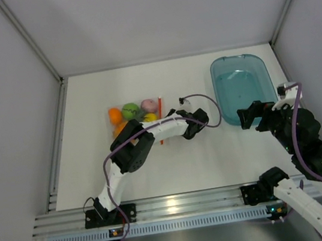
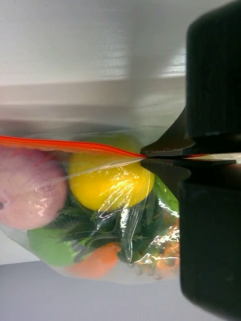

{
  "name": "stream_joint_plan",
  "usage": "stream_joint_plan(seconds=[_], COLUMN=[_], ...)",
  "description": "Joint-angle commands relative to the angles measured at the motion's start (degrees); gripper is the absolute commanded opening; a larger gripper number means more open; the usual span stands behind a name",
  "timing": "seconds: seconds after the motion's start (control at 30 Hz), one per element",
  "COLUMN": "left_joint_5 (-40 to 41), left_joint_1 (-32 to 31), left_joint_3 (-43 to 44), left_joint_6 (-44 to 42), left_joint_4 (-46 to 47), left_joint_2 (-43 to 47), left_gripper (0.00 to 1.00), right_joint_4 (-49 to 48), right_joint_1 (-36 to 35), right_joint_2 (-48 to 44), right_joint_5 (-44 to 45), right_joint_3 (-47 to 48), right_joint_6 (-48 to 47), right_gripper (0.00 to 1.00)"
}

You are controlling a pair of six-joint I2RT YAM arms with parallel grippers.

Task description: Open the zip-top bag and remove the fake food

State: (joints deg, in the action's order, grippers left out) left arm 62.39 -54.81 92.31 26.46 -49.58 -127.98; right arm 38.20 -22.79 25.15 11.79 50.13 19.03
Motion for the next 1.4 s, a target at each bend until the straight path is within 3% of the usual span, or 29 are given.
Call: stream_joint_plan(seconds=[0.0, 0.57, 0.8, 0.97, 1.1, 1.23, 1.37], left_joint_5=[-3.06, -27.74, -48.92, -62.61, -73.00, -81.45, -87.17], left_joint_1=[0.23, 0.31, 0.23, 0.23, 0.31, 0.23, 0.31], left_joint_3=[-0.47, -1.43, -4.24, -4.60, -4.60, -4.77, -5.30], left_joint_6=[0.97, -19.42, -25.57, -27.41, -26.90, -26.72, -26.72], left_joint_4=[0.36, -0.25, 0.01, 0.45, 1.85, 3.26, 4.93], left_joint_2=[6.14, 36.91, 50.97, 55.81, 58.19, 59.87, 61.44], left_gripper=[0.00, 0.00, 0.00, 0.00, 0.00, 0.00, 0.00], right_joint_4=[-1.90, -6.64, -14.54, -22.26, -30.97, -37.75, -40.92], right_joint_1=[-0.77, -0.86, -0.77, -0.77, -0.86, -0.77, -0.86], right_joint_2=[-0.45, -0.53, -2.12, -1.06, -3.08, -7.12, -9.94], right_joint_5=[-0.37, -5.72, -21.68, -38.72, -47.01, -49.67, -48.10], right_joint_3=[0.14, -3.36, -7.32, -9.43, -13.29, -17.34, -18.22], right_joint_6=[-1.36, -1.62, -3.20, -3.91, -2.86, -1.36, -1.89], right_gripper=[0.99, 1.00, 0.99, 0.95, 0.92, 0.88, 0.76])
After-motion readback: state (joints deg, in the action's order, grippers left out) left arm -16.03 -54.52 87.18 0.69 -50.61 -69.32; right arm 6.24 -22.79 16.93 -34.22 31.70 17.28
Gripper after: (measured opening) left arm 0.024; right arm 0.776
